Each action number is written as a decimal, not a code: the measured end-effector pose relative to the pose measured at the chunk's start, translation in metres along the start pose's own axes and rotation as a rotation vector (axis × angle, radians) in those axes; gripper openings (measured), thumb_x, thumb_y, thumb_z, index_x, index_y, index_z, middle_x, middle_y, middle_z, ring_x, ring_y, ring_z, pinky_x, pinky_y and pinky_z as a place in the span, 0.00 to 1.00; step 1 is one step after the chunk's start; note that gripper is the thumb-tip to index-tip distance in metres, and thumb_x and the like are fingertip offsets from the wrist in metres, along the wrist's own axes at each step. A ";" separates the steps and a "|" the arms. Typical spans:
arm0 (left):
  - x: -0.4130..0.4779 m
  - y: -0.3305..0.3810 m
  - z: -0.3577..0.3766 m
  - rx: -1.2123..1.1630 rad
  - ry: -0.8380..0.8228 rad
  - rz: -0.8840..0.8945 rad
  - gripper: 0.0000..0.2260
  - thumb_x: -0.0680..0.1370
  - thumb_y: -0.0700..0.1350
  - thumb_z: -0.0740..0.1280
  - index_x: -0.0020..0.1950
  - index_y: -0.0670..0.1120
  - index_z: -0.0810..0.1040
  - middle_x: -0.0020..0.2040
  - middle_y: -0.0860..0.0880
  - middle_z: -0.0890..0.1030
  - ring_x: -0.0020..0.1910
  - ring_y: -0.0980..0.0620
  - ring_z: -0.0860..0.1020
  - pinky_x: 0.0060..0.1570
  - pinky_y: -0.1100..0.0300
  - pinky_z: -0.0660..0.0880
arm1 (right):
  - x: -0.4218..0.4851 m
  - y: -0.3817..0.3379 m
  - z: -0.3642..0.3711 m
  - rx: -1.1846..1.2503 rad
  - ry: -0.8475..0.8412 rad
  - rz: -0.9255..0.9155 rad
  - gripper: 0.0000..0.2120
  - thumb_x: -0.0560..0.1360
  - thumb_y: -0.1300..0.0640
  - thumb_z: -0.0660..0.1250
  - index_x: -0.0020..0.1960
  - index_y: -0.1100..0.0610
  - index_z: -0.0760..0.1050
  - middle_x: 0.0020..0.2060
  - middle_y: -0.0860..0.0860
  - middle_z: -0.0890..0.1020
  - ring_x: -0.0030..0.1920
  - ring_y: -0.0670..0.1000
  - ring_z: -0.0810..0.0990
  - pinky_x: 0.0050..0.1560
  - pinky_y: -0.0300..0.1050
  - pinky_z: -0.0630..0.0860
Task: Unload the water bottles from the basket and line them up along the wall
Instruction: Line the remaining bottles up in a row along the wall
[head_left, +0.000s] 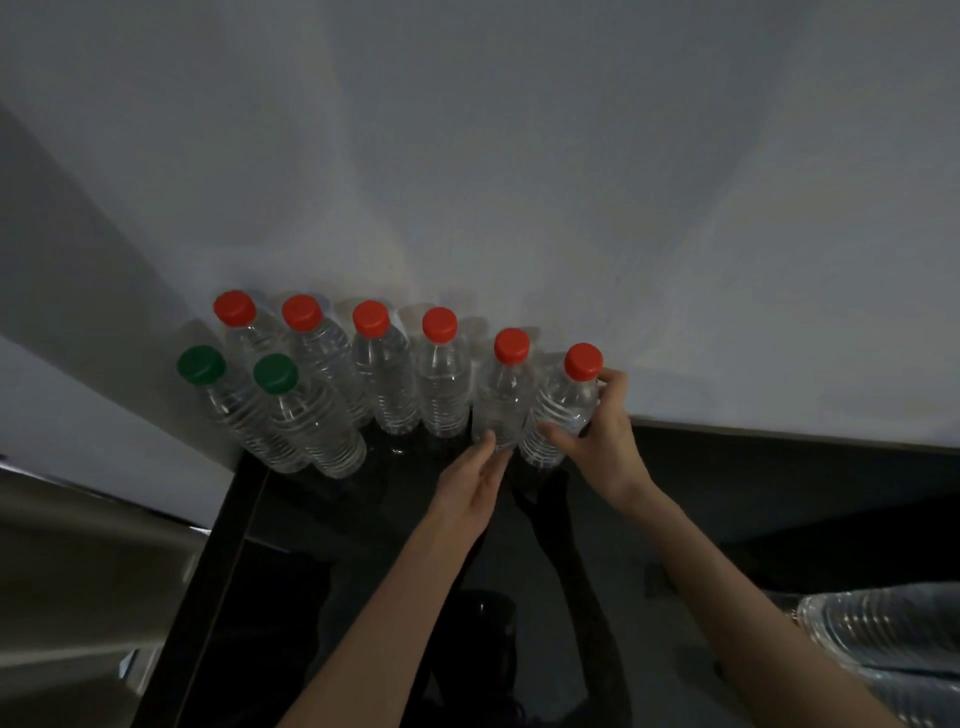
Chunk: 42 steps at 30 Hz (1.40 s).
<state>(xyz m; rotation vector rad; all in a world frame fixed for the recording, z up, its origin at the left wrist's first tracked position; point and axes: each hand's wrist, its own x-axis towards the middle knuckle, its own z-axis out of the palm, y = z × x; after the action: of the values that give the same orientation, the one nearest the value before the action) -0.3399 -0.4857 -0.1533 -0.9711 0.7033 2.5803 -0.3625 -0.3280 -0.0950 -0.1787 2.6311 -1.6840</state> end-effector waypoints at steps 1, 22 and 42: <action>0.005 0.002 0.001 0.007 -0.005 0.020 0.21 0.71 0.40 0.70 0.63 0.36 0.76 0.61 0.39 0.81 0.62 0.46 0.79 0.64 0.54 0.73 | 0.004 0.001 0.002 -0.001 0.005 -0.003 0.32 0.70 0.61 0.75 0.63 0.52 0.57 0.61 0.54 0.73 0.58 0.43 0.77 0.54 0.31 0.75; -0.063 0.016 0.039 0.452 0.024 0.113 0.22 0.80 0.46 0.66 0.73 0.47 0.67 0.70 0.44 0.73 0.67 0.45 0.74 0.61 0.52 0.74 | -0.005 -0.038 -0.005 -0.044 0.083 0.280 0.34 0.75 0.56 0.70 0.76 0.55 0.57 0.72 0.56 0.65 0.70 0.56 0.69 0.69 0.55 0.69; -0.250 -0.084 0.089 1.340 -0.592 0.916 0.20 0.81 0.47 0.63 0.73 0.49 0.68 0.69 0.53 0.74 0.65 0.59 0.74 0.63 0.60 0.72 | -0.266 -0.121 -0.161 -0.485 0.437 -0.041 0.21 0.76 0.58 0.68 0.69 0.54 0.71 0.59 0.48 0.77 0.60 0.49 0.77 0.61 0.46 0.74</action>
<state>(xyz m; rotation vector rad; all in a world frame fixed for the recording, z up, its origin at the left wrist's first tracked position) -0.1694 -0.3928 0.0460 0.6289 2.4720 1.8442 -0.0994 -0.2048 0.0689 0.1543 3.3423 -1.1622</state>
